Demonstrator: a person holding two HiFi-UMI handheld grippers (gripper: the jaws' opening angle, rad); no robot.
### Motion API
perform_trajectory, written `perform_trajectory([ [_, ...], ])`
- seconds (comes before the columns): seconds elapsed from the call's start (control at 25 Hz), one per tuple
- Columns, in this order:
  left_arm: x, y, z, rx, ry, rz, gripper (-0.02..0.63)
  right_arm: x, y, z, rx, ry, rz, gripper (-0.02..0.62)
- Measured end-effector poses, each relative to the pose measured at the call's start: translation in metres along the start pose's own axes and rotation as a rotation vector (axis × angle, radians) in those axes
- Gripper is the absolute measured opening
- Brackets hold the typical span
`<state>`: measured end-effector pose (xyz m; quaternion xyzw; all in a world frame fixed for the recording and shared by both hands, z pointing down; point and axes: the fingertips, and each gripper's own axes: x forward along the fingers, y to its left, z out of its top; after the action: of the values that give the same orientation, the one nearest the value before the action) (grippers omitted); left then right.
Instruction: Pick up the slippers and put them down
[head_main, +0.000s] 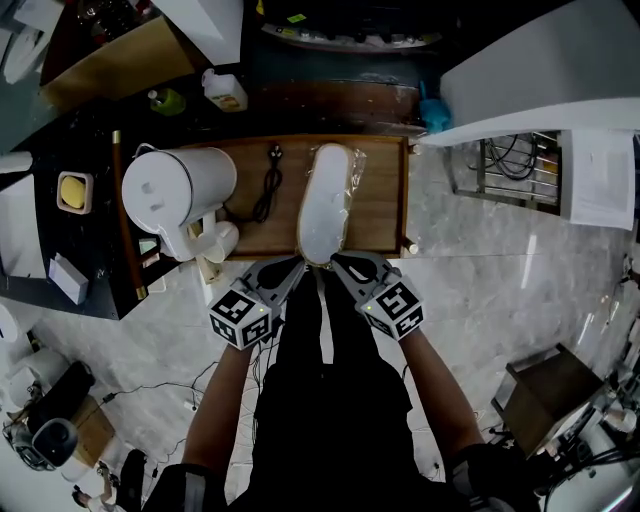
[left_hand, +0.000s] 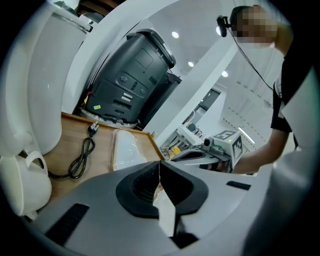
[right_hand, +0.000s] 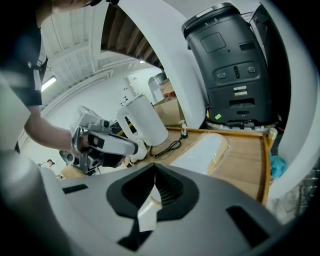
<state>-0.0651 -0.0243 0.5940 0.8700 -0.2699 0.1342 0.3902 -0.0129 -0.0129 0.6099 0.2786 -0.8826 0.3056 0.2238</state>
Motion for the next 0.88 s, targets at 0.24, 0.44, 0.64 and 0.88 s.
perform_trajectory([
  [0.24,0.014,0.015,-0.010,-0.016,0.014,-0.001,0.012,0.012,-0.018,-0.020,0.020,0.023,-0.007,0.009],
  [0.44,0.023,0.031,-0.021,-0.019,0.042,0.019,0.014,0.018,-0.029,-0.028,0.039,0.009,-0.011,0.011],
  [0.64,0.027,0.039,-0.022,-0.015,0.035,0.020,0.014,0.023,-0.032,-0.033,0.050,0.017,-0.007,0.049],
  [0.88,0.031,0.047,-0.024,-0.010,0.026,0.032,0.015,0.028,-0.036,-0.036,0.055,0.022,-0.013,0.083],
])
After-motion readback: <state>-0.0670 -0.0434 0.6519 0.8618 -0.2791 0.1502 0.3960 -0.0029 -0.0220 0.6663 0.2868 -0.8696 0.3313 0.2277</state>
